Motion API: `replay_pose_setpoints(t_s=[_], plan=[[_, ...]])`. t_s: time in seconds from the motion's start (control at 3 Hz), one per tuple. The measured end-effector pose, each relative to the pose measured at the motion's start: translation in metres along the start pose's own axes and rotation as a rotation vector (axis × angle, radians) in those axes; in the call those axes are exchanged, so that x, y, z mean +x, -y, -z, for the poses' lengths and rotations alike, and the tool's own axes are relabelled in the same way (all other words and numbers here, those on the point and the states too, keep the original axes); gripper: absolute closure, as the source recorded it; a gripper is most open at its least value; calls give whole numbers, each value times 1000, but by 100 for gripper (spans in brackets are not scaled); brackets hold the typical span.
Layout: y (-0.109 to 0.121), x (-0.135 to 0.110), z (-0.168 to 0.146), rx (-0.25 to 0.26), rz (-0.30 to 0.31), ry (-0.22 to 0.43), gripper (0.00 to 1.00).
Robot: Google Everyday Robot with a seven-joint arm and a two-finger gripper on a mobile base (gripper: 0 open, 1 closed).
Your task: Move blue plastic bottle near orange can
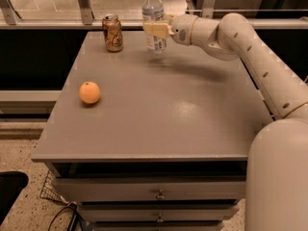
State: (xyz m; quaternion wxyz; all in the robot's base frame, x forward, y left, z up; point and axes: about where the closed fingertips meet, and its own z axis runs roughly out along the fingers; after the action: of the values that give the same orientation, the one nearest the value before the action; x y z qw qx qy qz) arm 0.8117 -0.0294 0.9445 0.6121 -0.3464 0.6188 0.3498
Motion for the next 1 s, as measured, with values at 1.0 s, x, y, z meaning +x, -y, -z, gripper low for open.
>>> replay_pose_setpoints(t_s=[1.0], plan=[[-18, 35, 11, 11, 40, 49, 82]])
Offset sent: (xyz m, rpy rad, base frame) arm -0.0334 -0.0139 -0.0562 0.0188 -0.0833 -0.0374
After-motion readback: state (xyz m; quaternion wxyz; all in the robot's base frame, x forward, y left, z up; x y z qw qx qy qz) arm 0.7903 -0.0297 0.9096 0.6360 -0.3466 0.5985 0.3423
